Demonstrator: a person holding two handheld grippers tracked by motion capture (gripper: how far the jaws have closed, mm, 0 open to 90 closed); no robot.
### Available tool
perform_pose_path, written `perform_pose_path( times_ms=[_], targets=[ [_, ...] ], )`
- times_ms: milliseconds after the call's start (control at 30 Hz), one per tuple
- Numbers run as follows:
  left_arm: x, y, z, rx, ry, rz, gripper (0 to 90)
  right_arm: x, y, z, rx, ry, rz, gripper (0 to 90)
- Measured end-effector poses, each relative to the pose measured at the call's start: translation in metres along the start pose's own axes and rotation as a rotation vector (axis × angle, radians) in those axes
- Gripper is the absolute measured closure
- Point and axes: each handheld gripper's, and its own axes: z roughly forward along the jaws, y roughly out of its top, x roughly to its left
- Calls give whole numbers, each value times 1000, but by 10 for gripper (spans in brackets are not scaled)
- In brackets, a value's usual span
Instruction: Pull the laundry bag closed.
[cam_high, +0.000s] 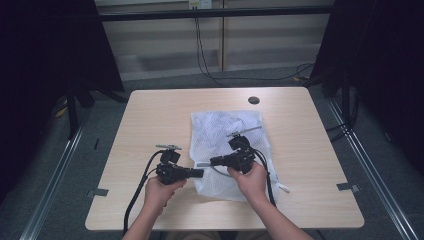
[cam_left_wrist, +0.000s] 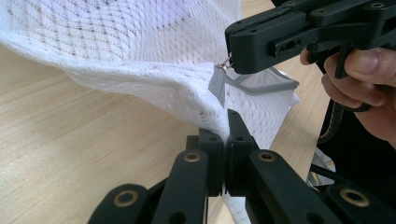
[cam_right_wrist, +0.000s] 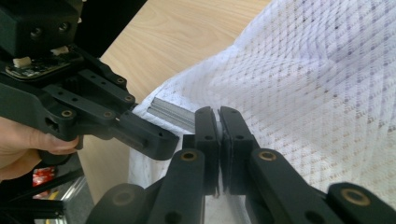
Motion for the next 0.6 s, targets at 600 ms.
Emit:
perform_pose_path(
  times_ms=[600],
  targets=[
    [1,0,-4,-10,1,-7,886,-5,-2,-4,2,-23,-1,868]
  ],
)
